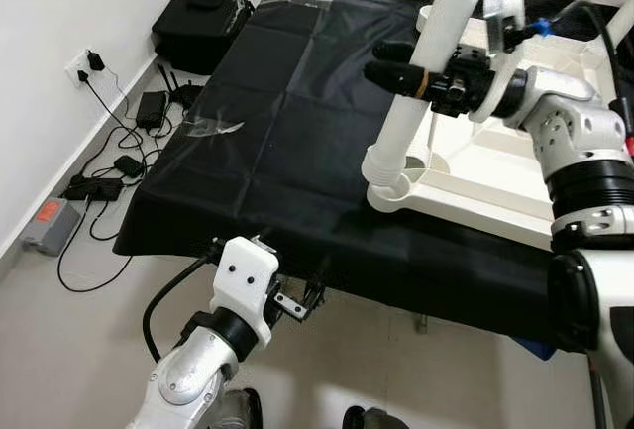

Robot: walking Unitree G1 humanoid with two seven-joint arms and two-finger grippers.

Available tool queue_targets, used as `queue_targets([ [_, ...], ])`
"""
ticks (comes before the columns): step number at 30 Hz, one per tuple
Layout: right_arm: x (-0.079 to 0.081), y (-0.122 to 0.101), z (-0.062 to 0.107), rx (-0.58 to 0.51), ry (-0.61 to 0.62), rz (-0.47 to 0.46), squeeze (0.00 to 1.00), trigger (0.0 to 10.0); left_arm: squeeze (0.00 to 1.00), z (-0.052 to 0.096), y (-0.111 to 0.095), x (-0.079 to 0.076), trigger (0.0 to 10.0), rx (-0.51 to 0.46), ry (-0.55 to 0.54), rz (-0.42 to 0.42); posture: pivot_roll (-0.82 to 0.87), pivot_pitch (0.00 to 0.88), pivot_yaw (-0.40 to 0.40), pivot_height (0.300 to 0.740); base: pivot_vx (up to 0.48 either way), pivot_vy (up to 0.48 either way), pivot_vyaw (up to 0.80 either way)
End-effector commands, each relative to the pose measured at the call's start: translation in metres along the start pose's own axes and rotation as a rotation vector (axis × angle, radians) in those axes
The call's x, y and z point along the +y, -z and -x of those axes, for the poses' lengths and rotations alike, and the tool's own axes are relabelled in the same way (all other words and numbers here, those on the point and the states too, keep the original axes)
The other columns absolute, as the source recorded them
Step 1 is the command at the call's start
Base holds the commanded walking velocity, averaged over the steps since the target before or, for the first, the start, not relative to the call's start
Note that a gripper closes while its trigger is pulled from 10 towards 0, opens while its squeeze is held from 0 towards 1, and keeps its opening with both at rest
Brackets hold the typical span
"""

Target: Building children table

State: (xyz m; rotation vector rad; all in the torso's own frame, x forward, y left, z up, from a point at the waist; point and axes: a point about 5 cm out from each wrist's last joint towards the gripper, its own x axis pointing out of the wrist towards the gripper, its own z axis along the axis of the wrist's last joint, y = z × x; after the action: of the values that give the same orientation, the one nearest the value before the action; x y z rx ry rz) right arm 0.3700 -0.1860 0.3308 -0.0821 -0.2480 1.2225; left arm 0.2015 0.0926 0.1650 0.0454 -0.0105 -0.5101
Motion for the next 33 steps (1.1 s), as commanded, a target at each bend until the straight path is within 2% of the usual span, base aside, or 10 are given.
queue_targets([
  [1,0.0,-0.009,0.005,-0.025,-0.016,0.028,0.0,10.0,0.0,0.005,0.0,-0.004,10.0,0.022,0.029,0.006,0.2,0.29,-0.053,0.74,0.0,0.0,0.0],
  [10,-0.002,-0.014,0.01,-0.01,-0.042,0.043,0.0,10.0,0.0,0.013,-0.007,-0.007,10.0,0.029,0.051,0.003,0.22,0.324,-0.032,0.74,0.0,0.0,0.0],
  [16,-0.001,-0.025,0.01,-0.009,-0.105,0.046,0.0,10.0,0.0,0.016,-0.01,-0.006,10.0,0.038,0.066,0.002,0.21,0.339,-0.026,0.74,0.0,0.0,0.0],
  [18,0.0,-0.024,0.01,0.028,-0.133,0.04,0.0,10.0,0.0,0.016,-0.009,-0.003,10.0,0.046,0.067,-0.008,0.21,0.339,-0.02,0.74,0.0,0.0,0.0],
  [33,0.004,-0.014,0.017,0.073,-0.149,0.044,0.0,10.0,0.0,0.017,-0.01,-0.002,10.0,0.06,0.072,-0.013,0.22,0.337,-0.01,0.74,0.0,0.0,0.0],
])
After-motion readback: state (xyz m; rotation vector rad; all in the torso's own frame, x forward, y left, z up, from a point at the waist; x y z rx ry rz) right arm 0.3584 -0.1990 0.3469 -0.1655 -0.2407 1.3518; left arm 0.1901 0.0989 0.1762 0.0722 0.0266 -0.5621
